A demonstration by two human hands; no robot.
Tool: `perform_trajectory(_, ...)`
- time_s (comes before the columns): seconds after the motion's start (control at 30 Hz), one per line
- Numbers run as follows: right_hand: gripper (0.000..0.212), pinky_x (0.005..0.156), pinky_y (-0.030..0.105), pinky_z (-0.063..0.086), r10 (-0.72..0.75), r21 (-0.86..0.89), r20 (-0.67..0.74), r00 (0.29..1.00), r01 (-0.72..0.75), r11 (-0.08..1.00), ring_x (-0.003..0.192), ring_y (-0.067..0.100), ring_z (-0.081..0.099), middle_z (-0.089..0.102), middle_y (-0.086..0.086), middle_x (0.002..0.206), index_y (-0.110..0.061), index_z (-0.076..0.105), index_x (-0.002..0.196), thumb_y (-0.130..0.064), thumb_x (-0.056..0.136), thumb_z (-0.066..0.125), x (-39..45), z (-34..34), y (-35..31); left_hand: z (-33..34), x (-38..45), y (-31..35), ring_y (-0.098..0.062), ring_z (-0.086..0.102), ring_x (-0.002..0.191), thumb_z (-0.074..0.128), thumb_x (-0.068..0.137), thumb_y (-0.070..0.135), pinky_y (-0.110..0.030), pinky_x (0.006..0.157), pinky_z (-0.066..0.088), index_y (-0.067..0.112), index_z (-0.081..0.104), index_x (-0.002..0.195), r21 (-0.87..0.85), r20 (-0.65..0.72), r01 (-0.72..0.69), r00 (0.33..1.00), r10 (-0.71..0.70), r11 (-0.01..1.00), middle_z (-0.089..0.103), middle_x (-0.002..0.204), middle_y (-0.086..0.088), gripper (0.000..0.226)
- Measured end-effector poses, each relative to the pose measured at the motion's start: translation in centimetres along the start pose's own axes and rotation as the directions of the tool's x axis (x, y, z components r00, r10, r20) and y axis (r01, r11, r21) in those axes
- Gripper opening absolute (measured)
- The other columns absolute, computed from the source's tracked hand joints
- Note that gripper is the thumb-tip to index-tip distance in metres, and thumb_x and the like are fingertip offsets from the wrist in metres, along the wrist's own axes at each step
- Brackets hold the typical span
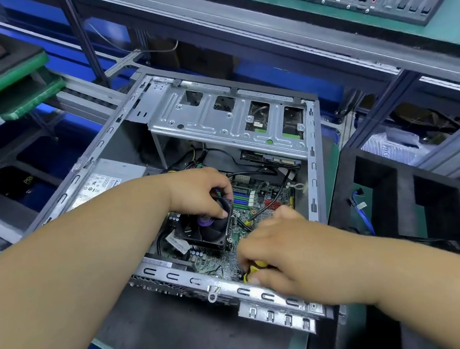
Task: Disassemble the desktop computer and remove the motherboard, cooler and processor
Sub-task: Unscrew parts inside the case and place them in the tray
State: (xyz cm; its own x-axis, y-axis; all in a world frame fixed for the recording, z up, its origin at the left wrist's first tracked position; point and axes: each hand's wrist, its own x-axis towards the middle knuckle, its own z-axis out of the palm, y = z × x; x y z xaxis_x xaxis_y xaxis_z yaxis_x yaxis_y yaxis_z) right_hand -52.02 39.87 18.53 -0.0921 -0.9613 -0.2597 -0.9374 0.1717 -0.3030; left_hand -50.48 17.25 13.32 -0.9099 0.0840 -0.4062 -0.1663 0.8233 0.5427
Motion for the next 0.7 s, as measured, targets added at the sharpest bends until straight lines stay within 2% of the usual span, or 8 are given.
perform_trajectory(0.07,0.032,0.096,0.036,0.026,0.015,-0.093,-0.024,1.0,-0.017,0.995,0.09,0.011,0.042,0.051,-0.013,0.089,-0.027,0.049,0.106,-0.051,0.1,0.03,0.0,0.4,-0.4,0.0,0.0,0.0,0.004,0.056,0.062,0.075,0.079,0.026,-0.022,0.076,0.048,0.031,0.064,0.1,-0.005,-0.001,0.003,1.0,-0.003,1.0,0.05,0.108,0.006,0.025)
perform_trajectory(0.17,0.041,0.093,0.035,0.028,0.069,-0.089,-0.043,0.997,-0.072,0.993,0.079,0.013,0.044,0.051,-0.011,0.078,-0.027,0.051,0.103,-0.055,0.1,0.022,0.2,0.5,-1.0,-0.1,-0.2,0.3,-0.002,0.059,0.076,0.074,0.079,0.024,-0.025,0.082,0.049,0.029,0.065,0.101,-0.003,-0.006,0.008,1.0,-0.008,1.0,0.051,0.103,0.007,0.025)
perform_trajectory(0.23,0.034,0.096,0.036,0.03,0.125,-0.062,-0.089,0.988,-0.131,0.99,0.08,0.017,0.05,0.057,-0.007,0.081,-0.027,0.049,0.106,-0.052,0.101,0.027,0.2,0.7,-1.2,-0.2,-0.3,0.4,-0.009,0.06,0.089,0.073,0.078,0.023,-0.025,0.085,0.047,0.028,0.065,0.101,0.011,-0.019,0.0,1.0,0.0,1.0,0.052,0.1,0.008,0.024)
perform_trajectory(0.33,0.025,0.093,0.035,0.036,0.212,0.092,-0.117,0.97,-0.201,0.975,0.081,0.019,0.048,0.059,-0.005,0.082,-0.027,0.041,0.109,-0.05,0.098,0.041,0.1,0.8,-1.1,0.0,-0.7,0.4,-0.006,0.057,0.089,0.072,0.08,0.023,-0.014,0.077,0.043,0.028,0.065,0.101,0.045,-0.08,-0.028,0.996,0.032,0.999,0.049,0.102,0.009,0.023)
perform_trajectory(0.4,0.028,0.078,0.034,0.042,0.277,0.2,-0.058,0.959,-0.261,0.944,0.087,0.016,0.045,0.057,-0.007,0.082,-0.03,0.042,0.104,-0.055,0.092,0.051,0.0,0.3,-1.0,0.1,-1.0,0.6,-0.005,0.055,0.09,0.071,0.082,0.025,-0.016,0.082,0.042,0.029,0.064,0.105,0.081,-0.144,-0.05,0.988,0.061,0.995,0.048,0.104,0.01,0.025)
perform_trajectory(0.5,0.032,0.057,0.026,0.033,0.322,0.257,-0.047,0.945,-0.3,0.919,0.073,0.008,0.044,0.053,-0.01,0.072,-0.032,0.046,0.089,-0.059,0.083,0.062,0.2,0.0,-0.7,0.1,-1.8,1.6,-0.008,0.057,0.093,0.068,0.085,0.023,-0.026,0.088,0.045,0.029,0.062,0.107,0.085,-0.203,-0.091,0.973,0.106,0.992,0.052,0.106,0.008,0.024)
perform_trajectory(0.6,0.036,0.053,0.025,0.028,0.333,0.245,-0.092,0.938,-0.303,0.921,0.064,0.003,0.042,0.051,-0.009,0.065,-0.029,0.046,0.079,-0.059,0.079,0.068,0.5,0.0,-0.6,-0.1,-3.1,3.0,-0.005,0.06,0.079,0.065,0.086,0.021,-0.024,0.077,0.05,0.03,0.063,0.1,0.054,-0.146,-0.118,0.981,0.125,0.992,0.06,0.097,0.009,0.017)
perform_trajectory(0.7,0.032,0.052,0.024,0.028,0.314,0.249,-0.104,0.944,-0.281,0.927,0.062,0.003,0.042,0.048,-0.009,0.064,-0.03,0.045,0.082,-0.054,0.083,0.066,0.7,0.1,-1.0,0.2,-4.4,4.3,-0.006,0.058,0.075,0.061,0.085,0.02,-0.024,0.072,0.048,0.032,0.066,0.095,0.037,-0.074,-0.121,0.99,0.123,0.992,0.065,0.087,0.008,0.017)
